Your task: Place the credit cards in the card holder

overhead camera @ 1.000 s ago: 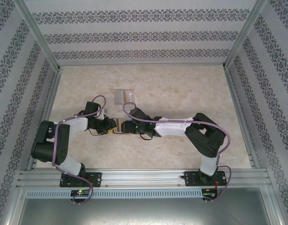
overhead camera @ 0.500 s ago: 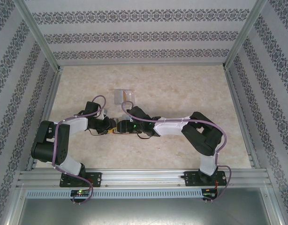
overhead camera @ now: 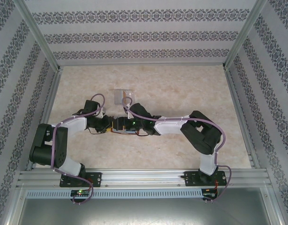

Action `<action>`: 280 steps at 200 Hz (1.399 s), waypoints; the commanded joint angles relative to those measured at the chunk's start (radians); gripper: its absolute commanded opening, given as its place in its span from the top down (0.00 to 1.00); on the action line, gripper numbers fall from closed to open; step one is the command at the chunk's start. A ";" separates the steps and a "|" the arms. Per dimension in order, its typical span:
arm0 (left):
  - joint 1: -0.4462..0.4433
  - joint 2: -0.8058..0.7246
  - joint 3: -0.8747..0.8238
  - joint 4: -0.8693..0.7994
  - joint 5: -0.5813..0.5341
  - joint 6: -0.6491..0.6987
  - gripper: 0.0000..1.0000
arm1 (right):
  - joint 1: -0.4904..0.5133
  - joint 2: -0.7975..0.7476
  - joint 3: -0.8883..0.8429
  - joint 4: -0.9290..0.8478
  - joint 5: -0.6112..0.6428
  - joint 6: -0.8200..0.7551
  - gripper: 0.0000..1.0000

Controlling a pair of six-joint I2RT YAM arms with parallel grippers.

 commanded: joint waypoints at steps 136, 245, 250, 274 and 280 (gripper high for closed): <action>-0.013 0.022 0.038 -0.054 0.008 0.032 0.60 | -0.070 -0.164 -0.174 0.195 -0.065 -0.004 0.39; -0.013 0.006 0.022 -0.040 0.007 0.012 0.60 | -0.101 -0.269 -0.258 -0.104 0.222 -0.047 0.34; -0.013 0.006 0.022 -0.040 0.006 0.012 0.60 | -0.097 -0.267 -0.261 -0.104 0.221 -0.041 0.34; -0.013 0.009 0.031 -0.054 0.004 0.019 0.60 | -0.086 -0.228 -0.269 -0.065 0.197 -0.002 0.33; -0.013 0.006 0.030 -0.051 0.004 0.014 0.60 | -0.083 -0.213 -0.269 -0.047 0.184 0.008 0.33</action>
